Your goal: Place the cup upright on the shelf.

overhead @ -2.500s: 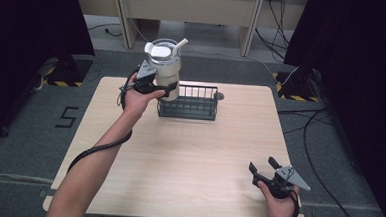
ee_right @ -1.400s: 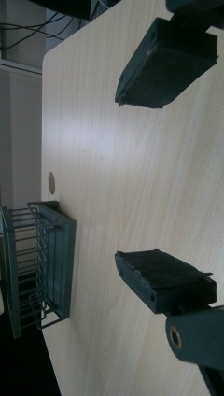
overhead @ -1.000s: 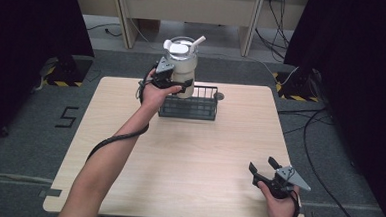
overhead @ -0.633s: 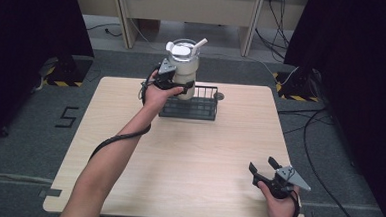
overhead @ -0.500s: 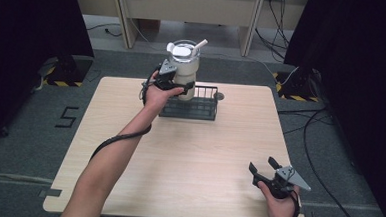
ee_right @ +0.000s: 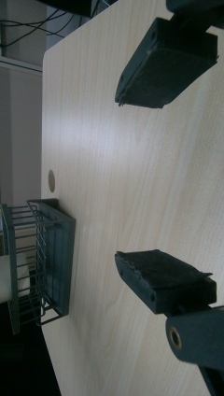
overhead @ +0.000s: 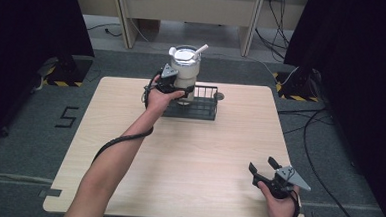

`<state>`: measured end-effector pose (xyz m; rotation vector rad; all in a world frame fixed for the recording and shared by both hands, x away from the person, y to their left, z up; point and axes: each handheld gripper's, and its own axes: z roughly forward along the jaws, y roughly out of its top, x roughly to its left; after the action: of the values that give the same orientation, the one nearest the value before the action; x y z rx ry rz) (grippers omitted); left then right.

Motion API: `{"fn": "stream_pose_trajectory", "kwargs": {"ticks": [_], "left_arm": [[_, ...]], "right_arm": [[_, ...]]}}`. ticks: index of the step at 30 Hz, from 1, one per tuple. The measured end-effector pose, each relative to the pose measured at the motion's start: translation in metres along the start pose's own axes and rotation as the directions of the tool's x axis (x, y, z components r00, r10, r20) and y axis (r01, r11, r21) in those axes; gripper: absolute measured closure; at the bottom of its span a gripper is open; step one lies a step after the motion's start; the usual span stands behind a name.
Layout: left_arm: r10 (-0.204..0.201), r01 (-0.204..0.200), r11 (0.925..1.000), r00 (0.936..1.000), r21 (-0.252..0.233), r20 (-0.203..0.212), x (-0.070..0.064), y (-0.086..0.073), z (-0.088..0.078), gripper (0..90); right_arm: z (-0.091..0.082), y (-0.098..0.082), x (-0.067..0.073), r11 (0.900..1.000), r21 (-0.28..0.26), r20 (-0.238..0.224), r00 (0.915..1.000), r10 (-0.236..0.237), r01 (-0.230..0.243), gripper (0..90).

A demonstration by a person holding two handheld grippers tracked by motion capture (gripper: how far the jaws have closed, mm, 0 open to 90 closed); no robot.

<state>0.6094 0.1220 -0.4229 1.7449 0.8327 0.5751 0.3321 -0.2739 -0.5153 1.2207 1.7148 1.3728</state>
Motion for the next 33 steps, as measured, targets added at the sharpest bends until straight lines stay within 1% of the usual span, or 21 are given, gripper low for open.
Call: {"fn": "stream_pose_trajectory", "kwargs": {"ticks": [12, 15, 17, 20, 26, 28, 33], "left_arm": [[-0.016, 0.016, 0.9996, 0.9999, 0.023, 0.000, 0.000, -0.011, 0.006, 10.8], [-0.018, 0.018, 0.9993, 0.9998, 0.032, -0.006, 0.001, -0.014, 0.007, 10.7], [-0.018, 0.018, 0.9995, 0.9998, 0.024, -0.006, 0.002, -0.016, 0.007, 10.7], [-0.021, 0.021, 0.9995, 0.9998, 0.025, -0.002, 0.002, -0.016, 0.007, 10.7], [-0.009, 0.009, 0.9998, 1.0000, 0.018, 0.000, 0.002, -0.018, 0.007, 10.5], [-0.014, 0.014, 0.9999, 0.9999, 0.009, 0.003, 0.002, -0.019, 0.007, 10.3], [-0.010, 0.010, 0.9999, 0.9999, -0.005, 0.007, 0.002, -0.022, 0.007, 10.0]], "right_arm": [[0.000, 0.000, 0.000, 1.000, 0.000, -0.001, 1.0000, -0.001, 0.001, 20.0], [0.000, 0.000, 0.000, 1.000, 0.000, -0.001, 1.0000, -0.002, 0.002, 20.0], [0.000, 0.000, 0.000, 1.000, 0.000, -0.001, 1.0000, -0.002, 0.002, 20.0], [0.000, 0.000, 0.000, 1.000, 0.001, -0.001, 1.0000, -0.003, 0.003, 20.0], [0.000, 0.000, 0.000, 1.000, 0.001, 0.001, 0.9999, -0.014, 0.014, 19.9], [0.000, 0.000, 0.001, 1.000, 0.002, 0.000, 0.9999, -0.013, 0.013, 19.9], [0.000, 0.000, 0.001, 1.000, 0.002, -0.002, 0.9999, -0.013, 0.013, 19.9]]}}
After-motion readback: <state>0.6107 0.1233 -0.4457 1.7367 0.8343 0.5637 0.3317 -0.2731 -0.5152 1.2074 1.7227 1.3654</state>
